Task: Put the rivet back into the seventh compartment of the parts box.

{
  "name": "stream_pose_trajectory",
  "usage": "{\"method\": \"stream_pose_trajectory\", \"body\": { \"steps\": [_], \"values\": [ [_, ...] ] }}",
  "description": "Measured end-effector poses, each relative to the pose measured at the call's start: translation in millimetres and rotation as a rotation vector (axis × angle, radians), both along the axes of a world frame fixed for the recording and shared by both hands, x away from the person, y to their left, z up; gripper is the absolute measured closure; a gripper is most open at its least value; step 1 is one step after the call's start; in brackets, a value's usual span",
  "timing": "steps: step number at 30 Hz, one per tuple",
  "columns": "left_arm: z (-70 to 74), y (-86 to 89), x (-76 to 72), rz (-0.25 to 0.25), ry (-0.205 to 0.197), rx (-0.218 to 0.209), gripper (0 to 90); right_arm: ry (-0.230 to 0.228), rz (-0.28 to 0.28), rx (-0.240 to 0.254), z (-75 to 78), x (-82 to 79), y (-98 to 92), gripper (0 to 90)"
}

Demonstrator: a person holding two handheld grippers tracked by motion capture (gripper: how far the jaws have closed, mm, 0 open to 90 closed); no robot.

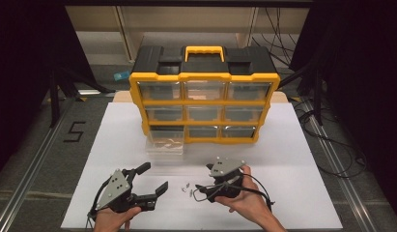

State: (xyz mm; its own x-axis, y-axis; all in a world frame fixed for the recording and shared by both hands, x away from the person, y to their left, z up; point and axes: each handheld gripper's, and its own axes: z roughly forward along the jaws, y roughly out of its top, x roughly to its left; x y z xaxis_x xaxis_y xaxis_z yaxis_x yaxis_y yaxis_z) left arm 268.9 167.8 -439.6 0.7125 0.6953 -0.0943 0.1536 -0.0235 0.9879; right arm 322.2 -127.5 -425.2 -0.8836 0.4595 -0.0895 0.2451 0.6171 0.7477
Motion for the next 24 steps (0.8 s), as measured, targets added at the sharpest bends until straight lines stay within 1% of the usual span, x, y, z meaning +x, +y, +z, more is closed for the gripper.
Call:
{"method": "stream_pose_trajectory", "body": {
  "steps": [1, 2, 3, 4, 6, 7, 9, 10, 11, 12, 13, 15, 18, 20, 21, 22, 23, 24],
  "values": [
    [-0.2, -0.2, 0.1, -0.002, 0.000, 0.002, 16.5, 0.021, 0.014, -0.023, -2.8, 1.6, 3.3, 30.1],
    [-0.3, -0.7, 0.0, -0.003, 0.003, 0.004, 16.5, 0.025, 0.024, -0.040, -6.0, 3.2, 6.4, 30.2],
    [-0.7, -1.7, 0.5, -0.007, 0.000, -0.005, 16.5, 0.028, 0.024, -0.049, -9.1, 4.3, 9.6, 30.2],
    [-0.3, -1.6, 0.3, -0.004, 0.003, 0.003, 16.5, 0.044, 0.035, -0.061, -11.2, 5.9, 12.1, 30.5],
    [-0.3, -1.7, 0.8, -0.004, 0.001, 0.005, 16.5, 0.058, 0.047, -0.079, -14.0, 8.9, 16.8, 32.5],
    [-0.5, -1.8, 0.9, -0.003, 0.000, 0.006, 16.5, 0.060, 0.051, -0.091, -15.3, 10.2, 19.2, 32.7],
    [-0.7, -1.9, 0.9, 0.000, 0.001, 0.007, 16.5, 0.068, 0.078, -0.113, -18.1, 13.4, 23.8, 33.3],
    [-0.7, -1.9, 0.9, 0.000, 0.001, 0.007, 16.5, 0.068, 0.078, -0.113, -18.1, 13.4, 23.8, 33.3],
    [-0.5, -1.7, 1.1, 0.003, -0.002, 0.002, 16.6, 0.079, 0.095, -0.142, -22.1, 15.8, 28.5, 33.3],
    [-0.4, -1.3, 1.3, 0.005, -0.003, 0.001, 16.6, 0.083, 0.105, -0.154, -24.4, 17.1, 30.7, 33.2],
    [-0.4, -1.3, 1.3, 0.005, -0.003, 0.001, 16.6, 0.083, 0.105, -0.154, -24.4, 17.1, 30.7, 33.2],
    [-0.5, -0.9, 1.7, 0.006, -0.002, -0.002, 16.6, 0.094, 0.133, -0.184, -30.2, 19.6, 37.0, 33.4],
    [-0.4, -0.7, 1.7, 0.008, -0.003, -0.004, 16.6, 0.105, 0.149, -0.212, -33.1, 21.4, 43.7, 34.4],
    [-0.3, -0.5, 1.5, 0.009, -0.005, -0.003, 16.6, 0.114, 0.167, -0.232, -35.2, 22.9, 47.6, 37.7],
    [-0.5, -0.7, 1.9, 0.005, -0.009, -0.011, 16.6, 0.122, 0.172, -0.244, -36.2, 23.4, 49.3, 38.7],
    [-0.5, -0.7, 1.9, 0.005, -0.009, -0.011, 16.6, 0.122, 0.172, -0.244, -36.2, 23.4, 49.3, 38.7],
    [0.0, -0.2, 1.5, 0.009, -0.007, -0.004, 16.6, 0.129, 0.189, -0.267, -39.0, 24.4, 52.6, 42.2],
    [0.0, -0.2, 1.5, 0.009, -0.007, -0.004, 16.6, 0.139, 0.197, -0.283, -39.7, 24.6, 54.1, 43.2]
  ]
}}
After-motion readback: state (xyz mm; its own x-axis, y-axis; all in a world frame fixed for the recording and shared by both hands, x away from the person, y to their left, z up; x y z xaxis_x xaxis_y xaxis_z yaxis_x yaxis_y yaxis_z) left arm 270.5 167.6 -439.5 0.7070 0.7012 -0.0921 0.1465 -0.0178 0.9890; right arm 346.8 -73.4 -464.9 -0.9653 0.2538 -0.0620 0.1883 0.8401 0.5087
